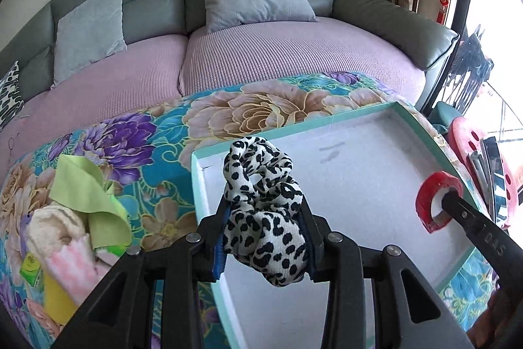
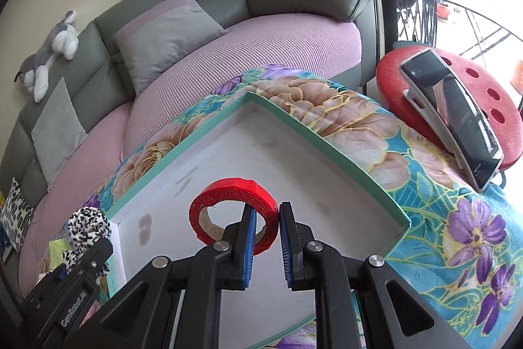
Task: Organize soft objects
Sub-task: 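Carry the scrunchie and tape roll into the white tray and release both, then move both tools back toward the pile of soft items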
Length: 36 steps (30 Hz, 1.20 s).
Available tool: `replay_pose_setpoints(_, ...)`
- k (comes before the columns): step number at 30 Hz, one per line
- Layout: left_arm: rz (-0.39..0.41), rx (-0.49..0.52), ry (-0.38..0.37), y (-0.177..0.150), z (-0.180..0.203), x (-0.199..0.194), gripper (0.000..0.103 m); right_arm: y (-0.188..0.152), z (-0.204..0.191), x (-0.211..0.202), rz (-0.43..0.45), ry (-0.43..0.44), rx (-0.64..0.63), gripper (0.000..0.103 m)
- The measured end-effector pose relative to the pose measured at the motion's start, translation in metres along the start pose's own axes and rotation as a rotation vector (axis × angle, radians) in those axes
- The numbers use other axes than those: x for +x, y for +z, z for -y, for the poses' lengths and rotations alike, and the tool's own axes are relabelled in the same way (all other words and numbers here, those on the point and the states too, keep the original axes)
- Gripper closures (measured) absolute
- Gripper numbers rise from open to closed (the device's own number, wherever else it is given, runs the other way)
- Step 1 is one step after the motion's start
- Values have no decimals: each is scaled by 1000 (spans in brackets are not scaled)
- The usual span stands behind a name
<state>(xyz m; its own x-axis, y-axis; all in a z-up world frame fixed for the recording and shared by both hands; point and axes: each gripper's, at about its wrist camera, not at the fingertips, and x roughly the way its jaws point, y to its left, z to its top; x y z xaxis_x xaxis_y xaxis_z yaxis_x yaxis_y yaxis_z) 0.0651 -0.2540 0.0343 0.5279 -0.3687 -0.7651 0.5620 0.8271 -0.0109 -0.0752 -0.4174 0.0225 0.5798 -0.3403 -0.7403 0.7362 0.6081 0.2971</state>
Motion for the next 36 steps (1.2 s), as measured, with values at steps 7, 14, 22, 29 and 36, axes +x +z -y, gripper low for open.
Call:
replay_pose_setpoints(7, -3, -28, 17, 1, 1, 5, 36, 1, 2, 2, -12, -27, -7, 81)
replay_pose_setpoints(14, 34, -79, 58, 2, -9, 0, 14, 0, 2, 1, -34, -36, -31, 45)
replay_pose_setpoints(22, 57, -151, 128, -3, -28, -2, 2, -1, -2, 0, -36, -70, -75, 22)
replay_pose_setpoints(29, 90, -179, 180, -9, -40, -18, 2, -1, -4, -5, -31, -91, -99, 19)
replay_pose_setpoints(36, 101, -190, 220, -19, -52, -36, 2, -2, -5, -8, -65, -123, -127, 19)
